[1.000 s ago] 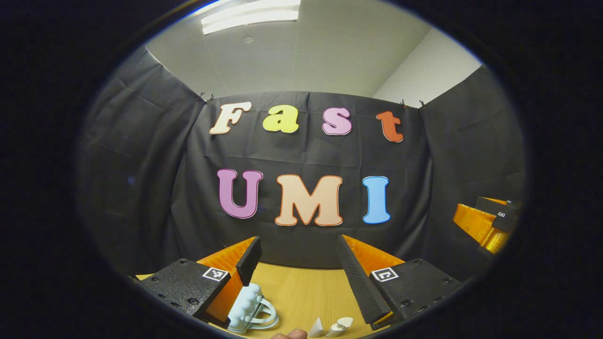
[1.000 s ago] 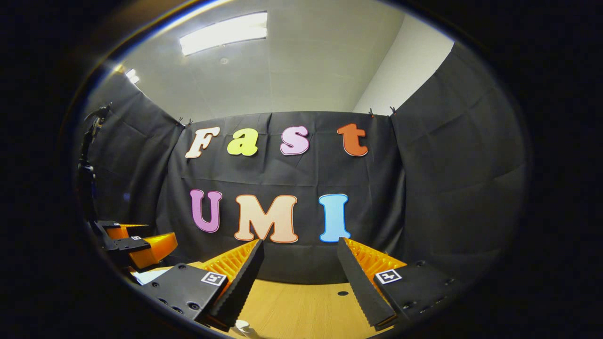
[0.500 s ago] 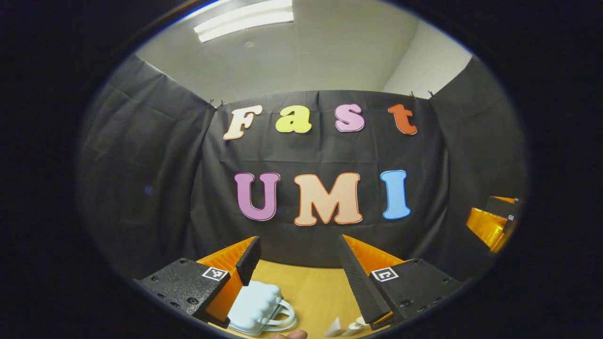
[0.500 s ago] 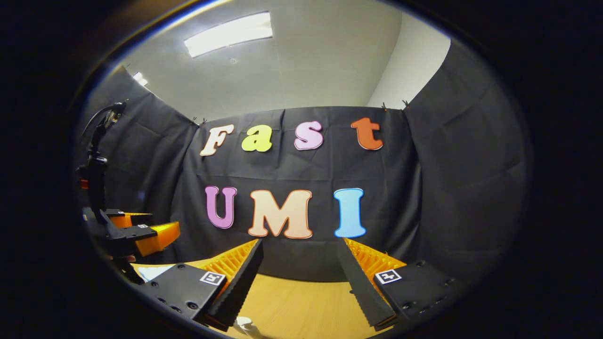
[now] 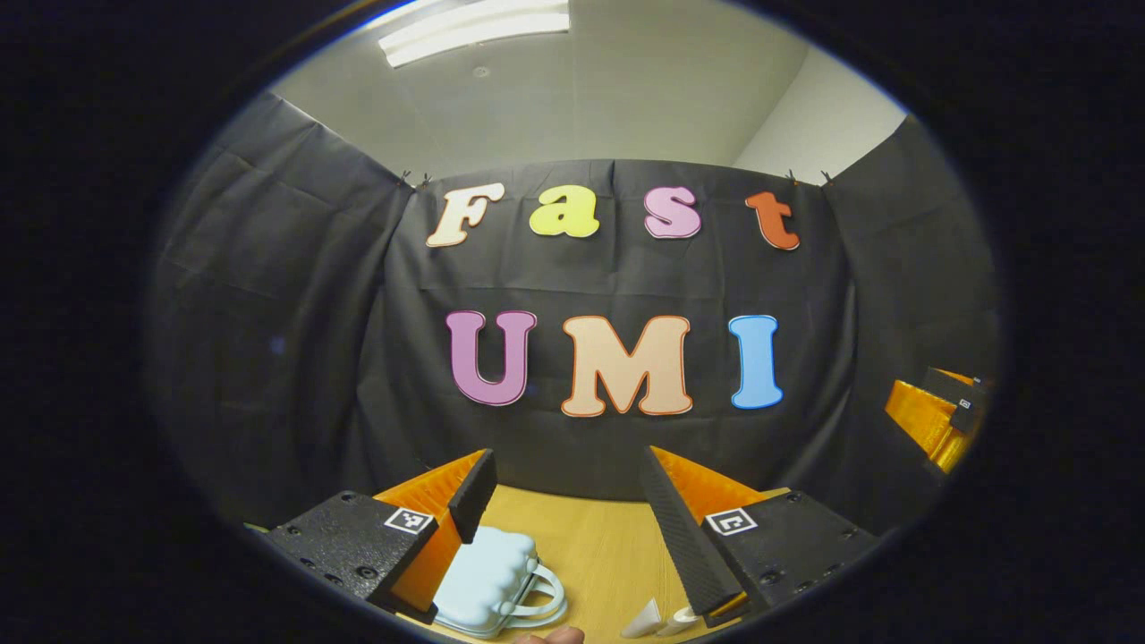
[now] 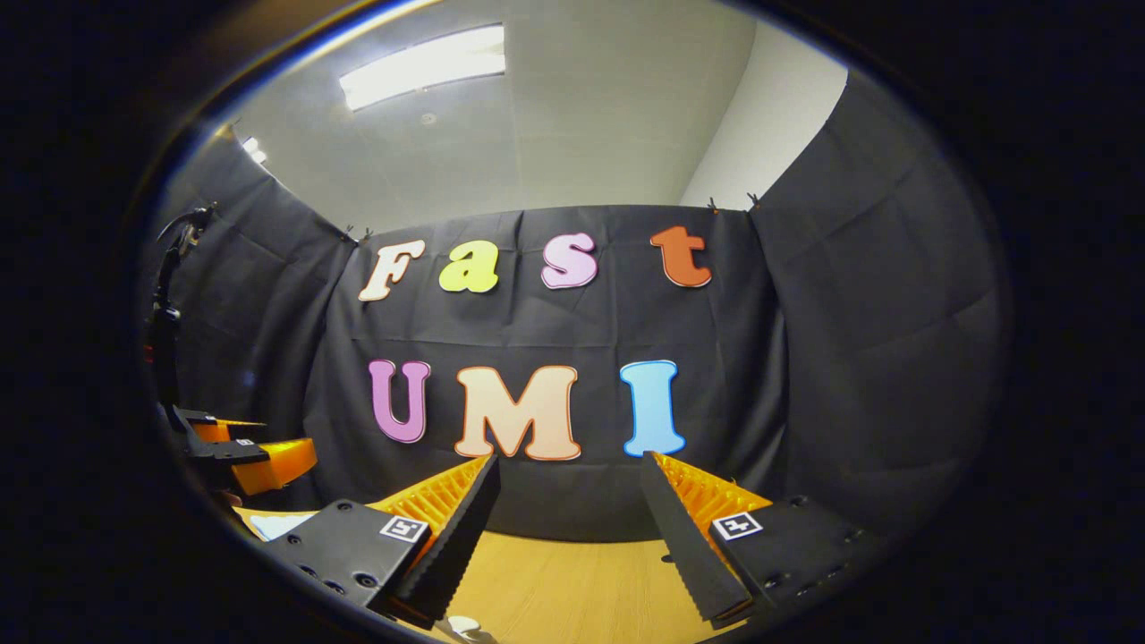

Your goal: First open the suitcase, pack the skin care products into it, and then close the suitcase.

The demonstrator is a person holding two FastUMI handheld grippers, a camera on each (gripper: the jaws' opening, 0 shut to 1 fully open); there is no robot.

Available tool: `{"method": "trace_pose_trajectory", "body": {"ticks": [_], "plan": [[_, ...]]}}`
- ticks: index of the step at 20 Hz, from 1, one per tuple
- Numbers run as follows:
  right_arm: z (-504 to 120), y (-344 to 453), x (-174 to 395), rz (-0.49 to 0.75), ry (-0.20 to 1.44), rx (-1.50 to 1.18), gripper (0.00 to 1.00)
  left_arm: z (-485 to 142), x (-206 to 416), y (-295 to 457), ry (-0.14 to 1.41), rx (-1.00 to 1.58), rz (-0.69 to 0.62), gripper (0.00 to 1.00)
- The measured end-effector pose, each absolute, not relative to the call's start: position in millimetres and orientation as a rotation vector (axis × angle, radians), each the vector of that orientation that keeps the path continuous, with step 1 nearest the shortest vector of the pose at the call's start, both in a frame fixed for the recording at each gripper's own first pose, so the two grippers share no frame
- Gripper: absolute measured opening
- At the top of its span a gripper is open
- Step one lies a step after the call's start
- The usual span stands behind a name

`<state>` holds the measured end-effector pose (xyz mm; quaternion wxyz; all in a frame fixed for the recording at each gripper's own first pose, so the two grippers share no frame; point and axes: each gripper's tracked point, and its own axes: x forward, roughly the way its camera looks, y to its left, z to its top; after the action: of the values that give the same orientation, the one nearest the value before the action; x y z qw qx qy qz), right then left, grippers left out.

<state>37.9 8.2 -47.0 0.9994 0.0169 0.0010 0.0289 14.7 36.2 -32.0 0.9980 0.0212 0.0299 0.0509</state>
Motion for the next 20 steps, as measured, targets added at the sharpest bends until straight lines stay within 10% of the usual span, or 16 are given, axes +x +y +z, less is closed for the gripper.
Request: {"method": "trace_pose_trajectory", "body": {"ticks": [20], "plan": [[-113.1, 3.7, 46.3, -0.101, 0.211, -0.1, 0.99, -275.7, 53.8, 57.9, 0.607, 0.013, 0.013, 0.95]]}}
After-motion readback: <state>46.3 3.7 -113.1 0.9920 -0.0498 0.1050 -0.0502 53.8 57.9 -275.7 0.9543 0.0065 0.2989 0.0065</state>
